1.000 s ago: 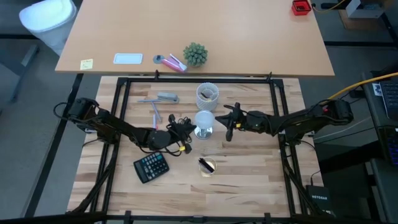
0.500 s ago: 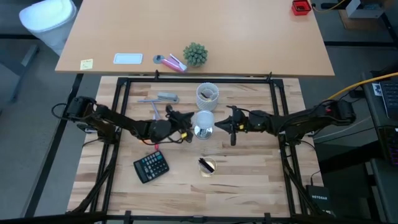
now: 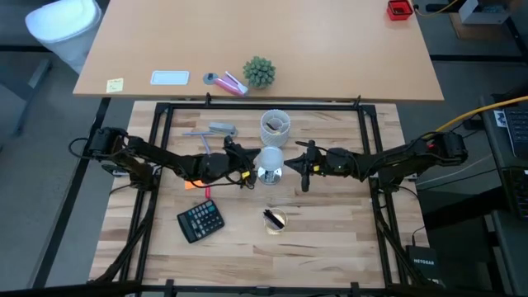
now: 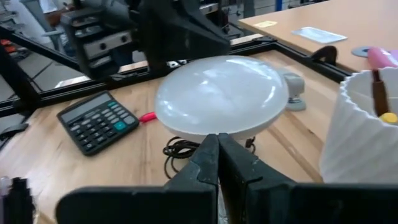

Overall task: Screw lightbulb
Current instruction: Remove the lightbulb from the lamp

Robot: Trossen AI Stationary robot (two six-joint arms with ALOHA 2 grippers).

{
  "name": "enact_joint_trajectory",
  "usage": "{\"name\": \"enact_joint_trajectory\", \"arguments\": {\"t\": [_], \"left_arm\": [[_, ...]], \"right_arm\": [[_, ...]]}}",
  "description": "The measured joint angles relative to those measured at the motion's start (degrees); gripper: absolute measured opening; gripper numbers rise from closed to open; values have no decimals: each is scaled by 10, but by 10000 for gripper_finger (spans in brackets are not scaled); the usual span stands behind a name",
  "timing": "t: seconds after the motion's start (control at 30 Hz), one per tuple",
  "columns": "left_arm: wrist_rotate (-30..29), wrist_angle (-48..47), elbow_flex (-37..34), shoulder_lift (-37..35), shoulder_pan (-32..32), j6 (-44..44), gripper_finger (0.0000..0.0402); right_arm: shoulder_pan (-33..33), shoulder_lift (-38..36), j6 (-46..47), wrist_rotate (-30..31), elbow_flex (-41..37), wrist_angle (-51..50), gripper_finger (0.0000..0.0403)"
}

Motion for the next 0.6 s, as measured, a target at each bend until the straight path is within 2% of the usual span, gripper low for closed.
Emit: {"name": "enact_joint_trajectory", "arguments": {"t": [0.6], "left_arm": [[7,-7,1,-1,-43,-40,3]], "right_arm": [[-1,11,-24,99,0,4,5]]}}
